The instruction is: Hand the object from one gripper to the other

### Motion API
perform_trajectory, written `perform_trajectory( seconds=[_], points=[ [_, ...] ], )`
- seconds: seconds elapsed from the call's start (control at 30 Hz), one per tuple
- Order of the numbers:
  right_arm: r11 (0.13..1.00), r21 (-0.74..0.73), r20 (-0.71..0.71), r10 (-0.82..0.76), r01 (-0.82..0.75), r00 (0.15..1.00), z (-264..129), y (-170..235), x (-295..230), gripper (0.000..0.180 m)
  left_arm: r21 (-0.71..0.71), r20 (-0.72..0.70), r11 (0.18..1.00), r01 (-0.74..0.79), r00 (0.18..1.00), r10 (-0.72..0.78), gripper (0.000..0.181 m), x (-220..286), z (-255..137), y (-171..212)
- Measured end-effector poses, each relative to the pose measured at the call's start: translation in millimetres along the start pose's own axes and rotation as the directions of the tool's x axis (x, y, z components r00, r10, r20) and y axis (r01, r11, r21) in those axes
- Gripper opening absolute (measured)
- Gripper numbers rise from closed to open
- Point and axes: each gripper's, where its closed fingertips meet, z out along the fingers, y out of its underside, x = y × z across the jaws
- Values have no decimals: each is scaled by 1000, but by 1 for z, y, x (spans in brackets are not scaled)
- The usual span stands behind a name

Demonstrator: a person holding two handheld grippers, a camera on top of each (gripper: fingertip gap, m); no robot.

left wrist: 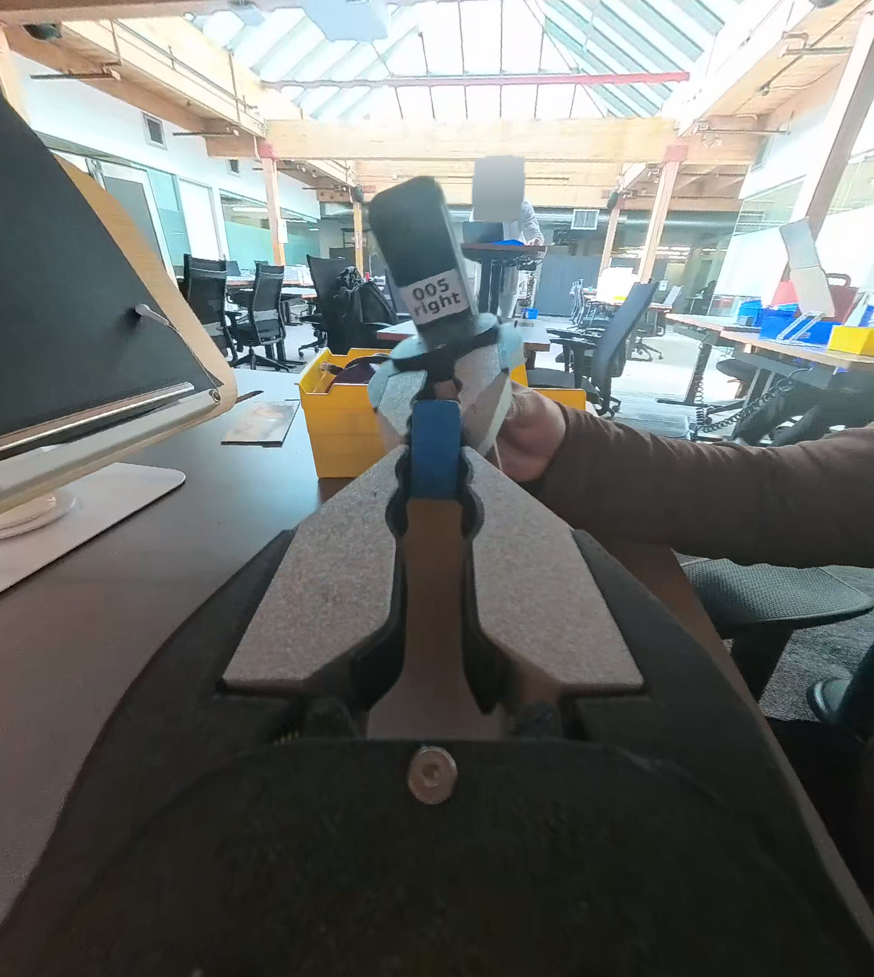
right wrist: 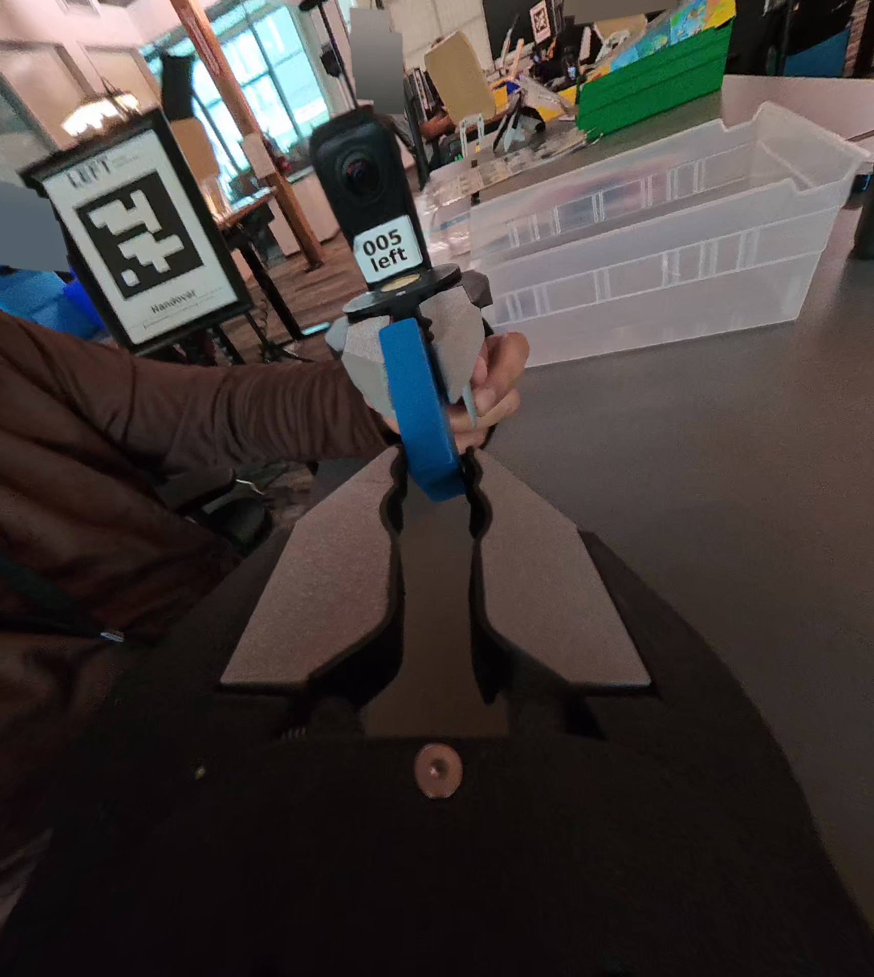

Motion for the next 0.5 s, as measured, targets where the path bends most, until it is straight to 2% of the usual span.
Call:
perform_trajectory(
  seconds=[0.07, 0.1, 0.13, 0.2, 0.27, 0.33, 0.4, 0.5],
  points=[
    [996, -42, -109, -82, 78, 991, -2, 2, 10, 14, -37, 59, 999, 11, 998, -9, 14, -10, 0, 7],
    [990, -69, -186, -134, 124, 973, -5, 3, 19, 13, -60, 111, 998, 23, 994, -16, 23, -19, -1, 12],
    [979, -111, -275, -194, 169, 942, -8, 5, 29, 12, -79, 154, 996, 43, 988, -31, 40, -28, -3, 17],
    [928, -262, -433, -359, 266, 827, -16, 11, 50, 13, -119, 185, 988, 100, 980, -77, 47, -37, -5, 27],
    [827, -419, -516, -557, 376, 651, -23, 12, 63, 13, -124, 174, 970, 210, 967, -187, 58, -39, -5, 34],
    [692, -529, -516, -721, 490, 462, -24, 6, 62, 13, -116, 103, 927, 357, 933, -346, 69, -34, -3, 36],
    [565, -579, -482, -819, 588, 311, -20, -1, 54, 13, -92, 29, 872, 481, 877, -480, 72, -31, -3, 32],
    [498, -579, -454, -855, 645, 252, -13, -6, 41, 12, -12, -42, 826, 564, 825, -564, 57, -36, -10, 20]
  ],
)
